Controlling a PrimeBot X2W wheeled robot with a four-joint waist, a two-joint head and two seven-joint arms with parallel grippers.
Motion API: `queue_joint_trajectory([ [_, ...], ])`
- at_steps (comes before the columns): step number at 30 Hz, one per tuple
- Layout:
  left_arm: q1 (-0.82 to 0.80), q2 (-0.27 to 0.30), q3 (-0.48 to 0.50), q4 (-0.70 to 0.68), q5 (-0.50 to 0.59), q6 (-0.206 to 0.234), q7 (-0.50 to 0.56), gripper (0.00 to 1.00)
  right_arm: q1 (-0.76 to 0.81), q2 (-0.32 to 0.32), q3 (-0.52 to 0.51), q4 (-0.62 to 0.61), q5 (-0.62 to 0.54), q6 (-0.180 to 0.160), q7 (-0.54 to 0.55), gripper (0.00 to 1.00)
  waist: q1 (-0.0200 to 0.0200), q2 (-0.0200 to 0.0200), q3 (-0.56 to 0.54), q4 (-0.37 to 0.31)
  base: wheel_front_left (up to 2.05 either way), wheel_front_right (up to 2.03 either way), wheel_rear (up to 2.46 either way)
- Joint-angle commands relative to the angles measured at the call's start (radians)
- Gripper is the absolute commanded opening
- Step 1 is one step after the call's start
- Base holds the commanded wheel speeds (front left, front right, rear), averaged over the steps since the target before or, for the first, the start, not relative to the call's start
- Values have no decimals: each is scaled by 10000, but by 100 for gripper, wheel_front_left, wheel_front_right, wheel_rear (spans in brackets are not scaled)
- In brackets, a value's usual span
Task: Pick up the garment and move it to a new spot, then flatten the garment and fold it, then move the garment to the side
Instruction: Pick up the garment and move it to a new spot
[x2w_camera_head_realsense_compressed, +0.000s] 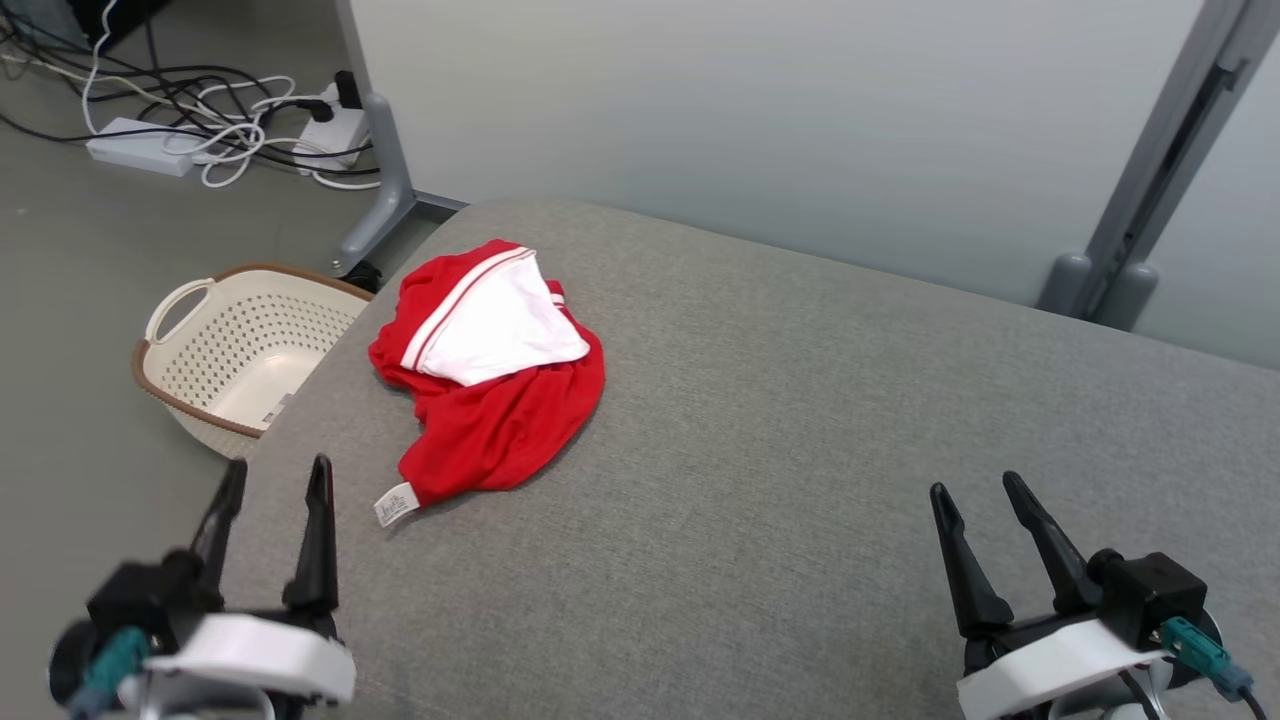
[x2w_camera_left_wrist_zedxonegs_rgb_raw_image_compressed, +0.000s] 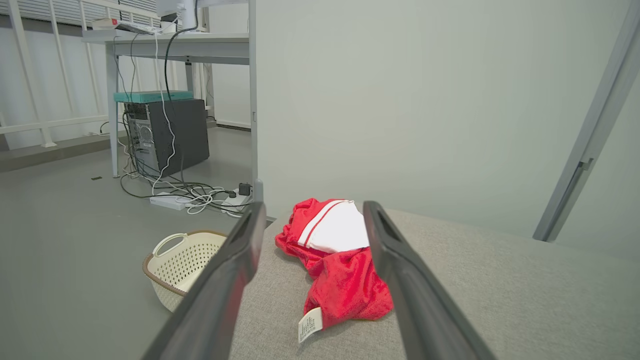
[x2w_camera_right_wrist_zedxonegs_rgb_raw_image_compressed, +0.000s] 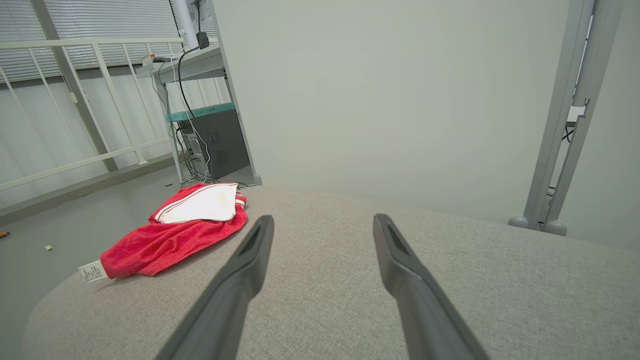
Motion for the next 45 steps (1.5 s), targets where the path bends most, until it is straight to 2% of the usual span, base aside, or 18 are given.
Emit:
queue_joint_trajectory([
  [1,-446,233,-6,-83,4,-134,355,100,-158,-35,25,-80,58,2,-1,100,0,0,65,-164,0,0,0],
  [4,-1182,665,137,251,-368,-344,1381,100,-292,-26,132,-141,94,2,1,100,0,0,194,-448,0,0,0],
  [9,-2629,1375,466,1561,-1168,-598,3115,100,-624,-62,208,-213,-22,2,6,100,0,0,595,-1168,0,0,0],
  [17,-4743,2514,728,3712,-2030,-850,4999,100,-1114,-323,396,-364,-61,2,93,100,0,0,1478,-2534,0,0,0],
  [21,-5543,2913,935,4772,-2391,-872,5527,100,-1371,-494,495,-490,-40,2,156,100,0,0,2007,-3202,0,0,0],
  [28,-6221,3282,1064,6390,-2790,-905,6279,100,-1735,-666,594,-671,21,2,211,100,0,0,2785,-4196,0,0,0],
  [36,-6430,3529,1033,7967,-2889,-916,6417,100,-1923,-731,645,-696,69,2,156,100,0,0,3181,-4822,0,0,0],
  [42,-6569,3572,904,8949,-3087,-962,6743,98,-1931,-719,590,-673,97,2,81,100,0,0,3313,-4961,0,0,0],
  [44,-6675,3621,841,9046,-3094,-986,6660,38,-1936,-704,549,-656,74,2,66,100,0,0,3337,-4936,0,0,0],
  [45,-6749,3654,810,9053,-3093,-999,6587,2,-1943,-680,531,-636,58,2,56,100,0,0,3348,-4917,0,0,0],
])
